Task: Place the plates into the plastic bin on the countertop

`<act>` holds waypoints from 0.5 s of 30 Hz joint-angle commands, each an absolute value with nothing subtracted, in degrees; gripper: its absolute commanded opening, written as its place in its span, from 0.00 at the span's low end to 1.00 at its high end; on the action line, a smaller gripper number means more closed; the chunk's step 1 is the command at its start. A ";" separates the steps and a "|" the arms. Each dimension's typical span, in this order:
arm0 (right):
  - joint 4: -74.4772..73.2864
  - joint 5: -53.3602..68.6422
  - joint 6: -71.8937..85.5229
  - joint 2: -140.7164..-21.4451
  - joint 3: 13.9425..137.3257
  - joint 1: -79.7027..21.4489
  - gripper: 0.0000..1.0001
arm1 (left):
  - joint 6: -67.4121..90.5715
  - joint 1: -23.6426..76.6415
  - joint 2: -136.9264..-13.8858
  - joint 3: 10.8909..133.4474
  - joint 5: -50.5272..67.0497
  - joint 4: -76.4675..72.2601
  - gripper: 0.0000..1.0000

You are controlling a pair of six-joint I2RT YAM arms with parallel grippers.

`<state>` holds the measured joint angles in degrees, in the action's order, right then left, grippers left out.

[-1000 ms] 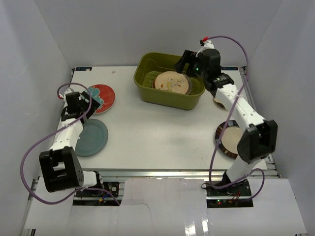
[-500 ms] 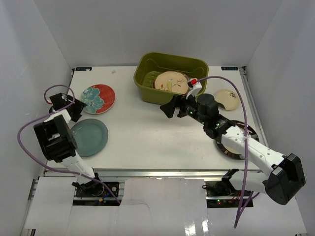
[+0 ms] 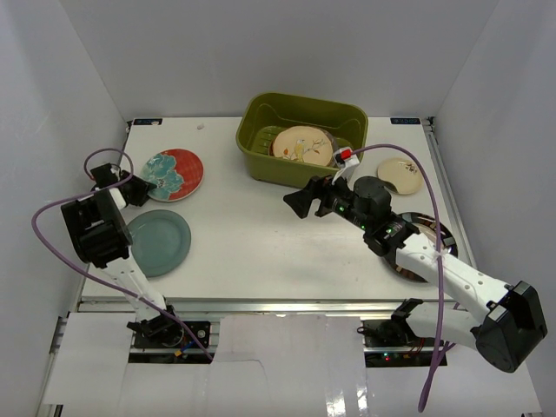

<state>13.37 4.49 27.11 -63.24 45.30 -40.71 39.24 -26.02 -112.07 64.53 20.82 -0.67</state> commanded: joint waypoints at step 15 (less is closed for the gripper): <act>19.86 10.11 32.70 -64.87 41.92 -44.91 1.00 | 49.21 -26.89 -102.32 57.06 27.85 -17.83 0.00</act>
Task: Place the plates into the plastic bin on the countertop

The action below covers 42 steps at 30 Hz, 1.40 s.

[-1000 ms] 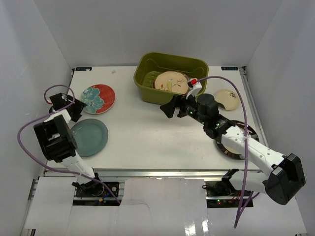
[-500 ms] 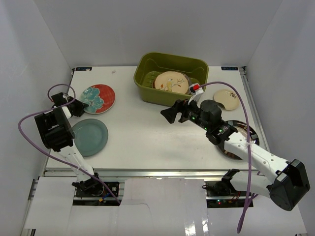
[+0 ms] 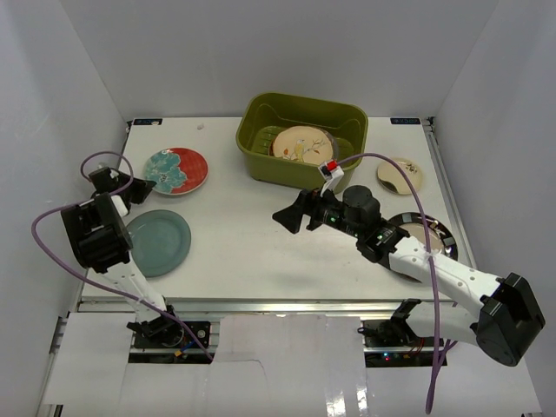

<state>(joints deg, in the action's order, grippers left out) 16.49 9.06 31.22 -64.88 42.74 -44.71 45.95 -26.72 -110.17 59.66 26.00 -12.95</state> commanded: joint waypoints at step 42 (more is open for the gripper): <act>12.21 19.60 39.99 -91.94 76.82 -36.57 0.30 | 66.01 -9.05 -56.95 42.89 48.34 -21.89 0.00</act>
